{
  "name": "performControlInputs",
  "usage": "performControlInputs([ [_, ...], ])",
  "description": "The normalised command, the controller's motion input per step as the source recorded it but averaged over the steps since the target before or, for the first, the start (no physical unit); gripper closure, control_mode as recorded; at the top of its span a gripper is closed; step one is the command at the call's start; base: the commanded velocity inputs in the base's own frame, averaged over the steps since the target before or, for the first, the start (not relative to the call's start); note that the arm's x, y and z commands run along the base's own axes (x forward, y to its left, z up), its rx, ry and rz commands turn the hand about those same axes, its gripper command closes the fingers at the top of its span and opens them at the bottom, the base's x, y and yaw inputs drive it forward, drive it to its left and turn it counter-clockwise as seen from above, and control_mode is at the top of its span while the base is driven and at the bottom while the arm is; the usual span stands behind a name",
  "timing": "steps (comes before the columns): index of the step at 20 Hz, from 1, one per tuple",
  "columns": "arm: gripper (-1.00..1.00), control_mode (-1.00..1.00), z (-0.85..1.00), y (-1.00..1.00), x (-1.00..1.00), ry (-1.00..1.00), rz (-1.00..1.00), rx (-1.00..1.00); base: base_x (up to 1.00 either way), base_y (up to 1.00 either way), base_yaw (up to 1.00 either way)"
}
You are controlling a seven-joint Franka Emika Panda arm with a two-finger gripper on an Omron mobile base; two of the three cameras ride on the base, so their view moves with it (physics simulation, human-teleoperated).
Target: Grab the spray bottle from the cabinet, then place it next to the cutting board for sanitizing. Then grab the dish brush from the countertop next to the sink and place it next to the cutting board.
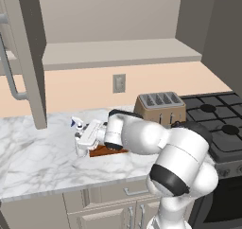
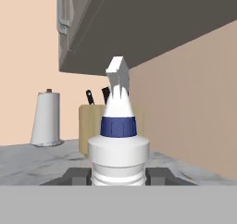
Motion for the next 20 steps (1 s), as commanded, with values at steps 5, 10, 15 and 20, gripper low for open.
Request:
performControlInputs([
  [5, 1.00, -1.00, -0.26, 0.05, 0.00, 0.00, 0.00, -0.04, 0.00, 0.00, 0.00],
  [10, 1.00, -1.00, -0.25, 0.09, 0.00, 0.00, 0.00, -0.03, 0.00, 0.00, 0.00],
  [15, 1.00, -1.00, -0.22, 0.28, 0.00, 0.00, 0.00, -0.01, 0.00, 0.00, 0.00],
  [20, 1.00, -1.00, -0.32, 0.04, -0.01, 0.00, 0.02, 0.00, 0.00, 0.00, 0.00],
])
